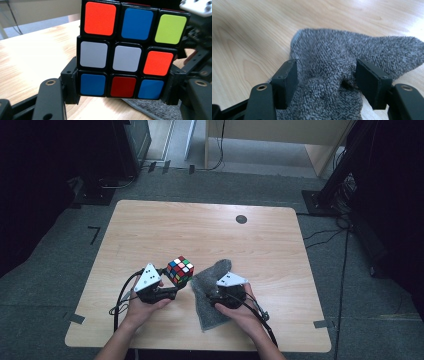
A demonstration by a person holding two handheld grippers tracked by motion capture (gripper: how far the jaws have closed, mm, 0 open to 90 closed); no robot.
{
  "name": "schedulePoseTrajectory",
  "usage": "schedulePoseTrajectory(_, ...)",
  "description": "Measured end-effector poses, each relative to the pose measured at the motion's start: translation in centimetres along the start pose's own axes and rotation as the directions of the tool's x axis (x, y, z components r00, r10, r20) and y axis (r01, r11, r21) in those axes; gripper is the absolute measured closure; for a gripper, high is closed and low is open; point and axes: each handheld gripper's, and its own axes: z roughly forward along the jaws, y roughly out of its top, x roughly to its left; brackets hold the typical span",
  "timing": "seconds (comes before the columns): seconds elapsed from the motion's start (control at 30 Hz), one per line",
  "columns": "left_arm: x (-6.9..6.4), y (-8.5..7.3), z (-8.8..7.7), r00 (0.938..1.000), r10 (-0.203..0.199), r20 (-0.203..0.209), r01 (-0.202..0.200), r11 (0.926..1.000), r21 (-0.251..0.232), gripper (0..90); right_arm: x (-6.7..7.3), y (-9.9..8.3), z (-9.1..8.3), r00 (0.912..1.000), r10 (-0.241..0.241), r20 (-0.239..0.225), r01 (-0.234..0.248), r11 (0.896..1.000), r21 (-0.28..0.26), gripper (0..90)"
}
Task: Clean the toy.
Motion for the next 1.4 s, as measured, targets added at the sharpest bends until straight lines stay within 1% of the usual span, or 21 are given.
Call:
schedulePoseTrajectory(0.1,-0.2,0.1,0.1,0.9999,0.006,0.013,-0.006,1.0000,0.004,33.9,0.1,-0.2,0.3,0.9995,-0.021,0.023,0.020,0.999,0.029,36.2)
schedulePoseTrajectory(0.2,-0.3,0.1,0.1,0.9998,0.017,0.009,-0.017,0.9998,0.010,33.9,0.1,-0.4,0.7,0.9984,-0.029,0.048,0.027,0.998,0.055,37.6)
schedulePoseTrajectory(0.27,-0.3,0.1,0.1,0.9998,0.017,0.004,-0.017,0.9998,0.012,33.9,0.1,-0.6,0.9,0.9980,-0.032,0.055,0.028,0.997,0.070,39.3)
schedulePoseTrajectory(0.4,0.1,0.1,-0.1,1.0000,-0.004,0.005,0.004,1.0000,-0.002,33.9,0.2,-0.8,1.2,0.9964,-0.062,0.057,0.057,0.995,0.082,45.0)
schedulePoseTrajectory(0.43,0.1,0.1,-0.2,1.0000,-0.007,0.005,0.007,1.0000,-0.003,33.9,0.2,-0.9,1.2,0.9953,-0.077,0.059,0.072,0.994,0.085,47.1)
schedulePoseTrajectory(0.5,0.3,0.1,-0.3,0.9998,-0.019,0.009,0.019,0.9998,-0.009,33.9,0.2,-0.9,1.2,0.9944,-0.087,0.060,0.082,0.993,0.083,54.6)
schedulePoseTrajectory(0.57,0.4,0.0,-0.3,0.9994,-0.030,0.015,0.030,0.9995,-0.008,33.9,-0.1,-0.9,1.0,0.9944,-0.086,0.061,0.081,0.993,0.081,62.4)
schedulePoseTrajectory(0.6,0.5,0.0,-0.3,0.9994,-0.030,0.017,0.030,0.9995,-0.007,33.9,-0.3,-0.9,0.8,0.9954,-0.076,0.059,0.072,0.995,0.072,65.8)
schedulePoseTrajectory(0.67,0.5,0.0,-0.3,0.9995,-0.026,0.016,0.026,0.9997,-0.003,33.9,-0.6,-0.8,0.5,0.9968,-0.053,0.060,0.050,0.998,0.048,69.5)
schedulePoseTrajectory(0.73,0.4,-0.1,-0.2,0.9993,-0.028,0.024,0.028,0.9996,0.001,33.9,-0.8,-0.7,-0.1,0.9977,-0.022,0.064,0.021,1.000,0.004,71.9)
schedulePoseTrajectory(0.8,0.3,-0.1,-0.1,0.9994,-0.023,0.027,0.023,0.9997,0.007,33.9,-1.0,-0.3,-0.8,0.9985,-0.007,0.054,0.010,0.998,-0.054,73.5)
schedulePoseTrajectory(0.87,0.2,-0.2,0.0,0.9992,-0.023,0.033,0.022,0.9997,0.013,33.9,-1.0,0.0,-1.7,0.9995,0.000,0.031,0.003,0.993,-0.119,74.4)
schedulePoseTrajectory(0.93,0.1,-0.2,0.1,0.9990,-0.020,0.039,0.019,0.9997,0.016,33.9,-0.9,0.4,-2.5,1.0000,0.003,0.009,-0.001,0.984,-0.177,74.9)
schedulePoseTrajectory(1.0,0.0,-0.3,0.2,0.9988,-0.015,0.048,0.014,0.9997,0.022,33.9,-0.8,0.7,-3.1,0.9999,0.009,-0.006,-0.010,0.976,-0.216,74.9)
schedulePoseTrajectory(1.03,-0.1,-0.3,0.3,0.9985,-0.011,0.054,0.009,0.9997,0.024,33.9,-0.8,0.9,-3.5,0.9996,0.019,-0.019,-0.023,0.972,-0.236,74.9)
schedulePoseTrajectory(1.1,-0.3,-0.3,0.4,0.9976,-0.005,0.070,0.003,0.9997,0.024,33.9,-0.9,1.2,-4.4,0.9984,0.039,-0.041,-0.049,0.959,-0.280,74.9)
schedulePoseTrajectory(1.17,-0.6,-0.3,0.5,0.9957,0.005,0.092,-0.007,0.9997,0.023,33.9,-0.9,1.6,-5.3,0.9969,0.054,-0.057,-0.069,0.943,-0.324,74.9)
schedulePoseTrajectory(1.27,-1.1,-0.4,0.8,0.9924,0.032,0.119,-0.036,0.9987,0.035,33.9,-0.7,2.3,-6.4,0.9955,0.047,-0.082,-0.074,0.926,-0.371,74.9)
schedulePoseTrajectory(1.33,-1.4,-0.5,1.1,0.9905,0.056,0.126,-0.062,0.9968,0.050,34.0,-0.4,2.7,-6.9,0.9938,0.041,-0.104,-0.079,0.916,-0.394,74.8)
schedulePoseTrajectory(1.4,-2.0,-0.6,1.4,0.9871,0.089,0.133,-0.099,0.9928,0.068,34.0,0.0,2.9,-7.1,0.9911,0.029,-0.130,-0.079,0.914,-0.397,74.6)
